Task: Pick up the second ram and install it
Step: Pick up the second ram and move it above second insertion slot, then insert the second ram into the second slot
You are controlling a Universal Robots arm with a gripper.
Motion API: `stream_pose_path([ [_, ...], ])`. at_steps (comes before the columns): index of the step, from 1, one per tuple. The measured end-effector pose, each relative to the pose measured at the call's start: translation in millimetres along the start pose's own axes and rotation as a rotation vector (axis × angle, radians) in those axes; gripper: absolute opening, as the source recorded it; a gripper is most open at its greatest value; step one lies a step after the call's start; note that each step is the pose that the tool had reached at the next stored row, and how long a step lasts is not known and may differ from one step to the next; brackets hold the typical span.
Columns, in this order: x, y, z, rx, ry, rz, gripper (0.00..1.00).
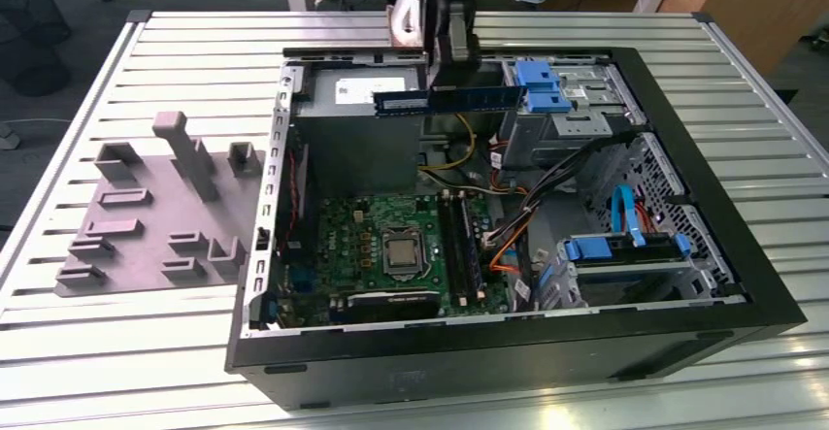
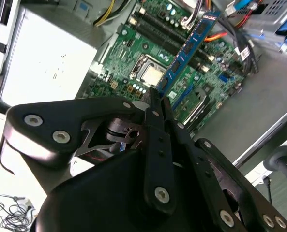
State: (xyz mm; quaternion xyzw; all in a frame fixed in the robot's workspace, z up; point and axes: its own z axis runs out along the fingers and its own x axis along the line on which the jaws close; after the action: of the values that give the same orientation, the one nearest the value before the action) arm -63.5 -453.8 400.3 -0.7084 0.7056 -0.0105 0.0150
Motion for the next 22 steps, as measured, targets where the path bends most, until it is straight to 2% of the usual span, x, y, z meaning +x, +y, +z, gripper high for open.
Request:
stream_pose_path([
  [14, 0.2, -39.6, 1.4, 0.0000, -0.0001, 0.000, 0.14],
  [22, 0.2, -42.1, 1.5, 0.0000, -0.0001, 0.000, 0.14],
])
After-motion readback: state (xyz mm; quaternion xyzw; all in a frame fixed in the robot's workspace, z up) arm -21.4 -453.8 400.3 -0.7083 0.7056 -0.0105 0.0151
